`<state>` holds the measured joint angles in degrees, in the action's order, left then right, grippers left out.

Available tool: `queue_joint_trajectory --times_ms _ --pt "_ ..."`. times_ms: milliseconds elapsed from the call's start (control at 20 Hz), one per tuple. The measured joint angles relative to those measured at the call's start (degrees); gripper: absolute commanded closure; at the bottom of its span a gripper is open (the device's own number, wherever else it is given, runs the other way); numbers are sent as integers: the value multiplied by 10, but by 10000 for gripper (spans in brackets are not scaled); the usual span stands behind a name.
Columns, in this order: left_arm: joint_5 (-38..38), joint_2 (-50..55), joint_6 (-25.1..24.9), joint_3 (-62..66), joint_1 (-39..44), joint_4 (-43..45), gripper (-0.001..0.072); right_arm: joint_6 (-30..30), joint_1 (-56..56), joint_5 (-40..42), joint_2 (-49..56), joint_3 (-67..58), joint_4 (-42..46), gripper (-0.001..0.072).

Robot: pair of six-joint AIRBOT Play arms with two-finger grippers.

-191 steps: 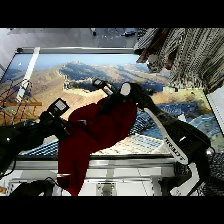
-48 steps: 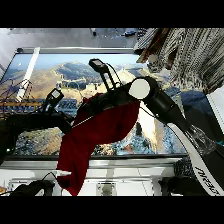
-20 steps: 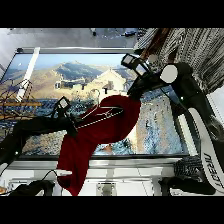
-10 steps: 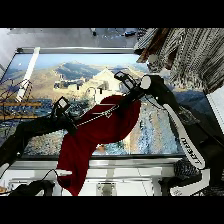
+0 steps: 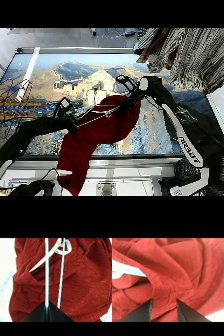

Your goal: Fold the clothes and pants, and hang the long-sleeved shirts on hangers.

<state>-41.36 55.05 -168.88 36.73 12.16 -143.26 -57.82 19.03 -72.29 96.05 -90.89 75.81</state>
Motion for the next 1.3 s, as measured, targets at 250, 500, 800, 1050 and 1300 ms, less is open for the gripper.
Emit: queue_joint_trajectory --times_ms 250,500,800,1050,1300 --pt "0 1 0 0 0 0 685 4 5 -18 -1 0 -19 366" --pt "0 1 0 0 0 0 685 -3 15 13 0 0 -2 392" --pt "-8 1 0 0 0 0 685 -29 16 56 4 0 33 673" --pt "-14 1 0 0 8 0 685 -49 17 58 1 -2 22 673" --pt "17 12 0 0 55 0 685 -57 43 30 -51 -7 -38 674"
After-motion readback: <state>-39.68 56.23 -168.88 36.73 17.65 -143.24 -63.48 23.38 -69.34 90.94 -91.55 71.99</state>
